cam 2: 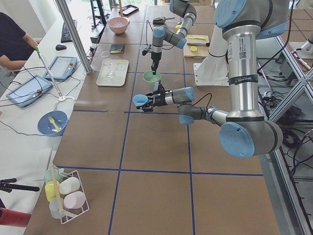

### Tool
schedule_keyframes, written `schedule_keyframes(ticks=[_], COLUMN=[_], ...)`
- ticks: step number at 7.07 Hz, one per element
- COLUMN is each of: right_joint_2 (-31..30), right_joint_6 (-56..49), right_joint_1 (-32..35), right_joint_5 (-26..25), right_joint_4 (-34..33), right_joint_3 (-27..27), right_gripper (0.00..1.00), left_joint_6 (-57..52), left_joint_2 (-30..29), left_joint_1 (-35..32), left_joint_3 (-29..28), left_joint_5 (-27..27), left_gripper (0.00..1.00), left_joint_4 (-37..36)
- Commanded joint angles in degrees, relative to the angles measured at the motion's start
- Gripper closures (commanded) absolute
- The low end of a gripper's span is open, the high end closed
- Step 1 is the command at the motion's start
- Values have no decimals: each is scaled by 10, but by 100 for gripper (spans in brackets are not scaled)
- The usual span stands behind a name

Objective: Pour ice into bowl

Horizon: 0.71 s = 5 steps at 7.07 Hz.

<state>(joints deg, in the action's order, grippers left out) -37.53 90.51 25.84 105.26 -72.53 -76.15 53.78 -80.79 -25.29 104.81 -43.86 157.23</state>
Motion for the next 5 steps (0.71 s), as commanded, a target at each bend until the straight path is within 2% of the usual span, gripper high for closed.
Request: schedule_keyframes(ticks=[1,2,3,5], right_joint_2=[19,20,23,24], right_joint_6=[-1,-1,0,0], right_joint_1=[-4,-3,1,39], right_joint_5=[-4,-4,-5,5], right_joint_4=[3,4,4,-2], right_joint_3=[31,30,28,-11], right_gripper=[100,24,0,0], left_joint_6=[-82,-84,-84,-97], left_joint_2=[-4,-6,-9,-34], left_joint_1=[1,2,2,2], left_joint_3=[11,13,20,32], left_joint_5=[0,1,3,8], left_gripper=[100,100,100,100], left_joint_4=[0,-1,-1,-7])
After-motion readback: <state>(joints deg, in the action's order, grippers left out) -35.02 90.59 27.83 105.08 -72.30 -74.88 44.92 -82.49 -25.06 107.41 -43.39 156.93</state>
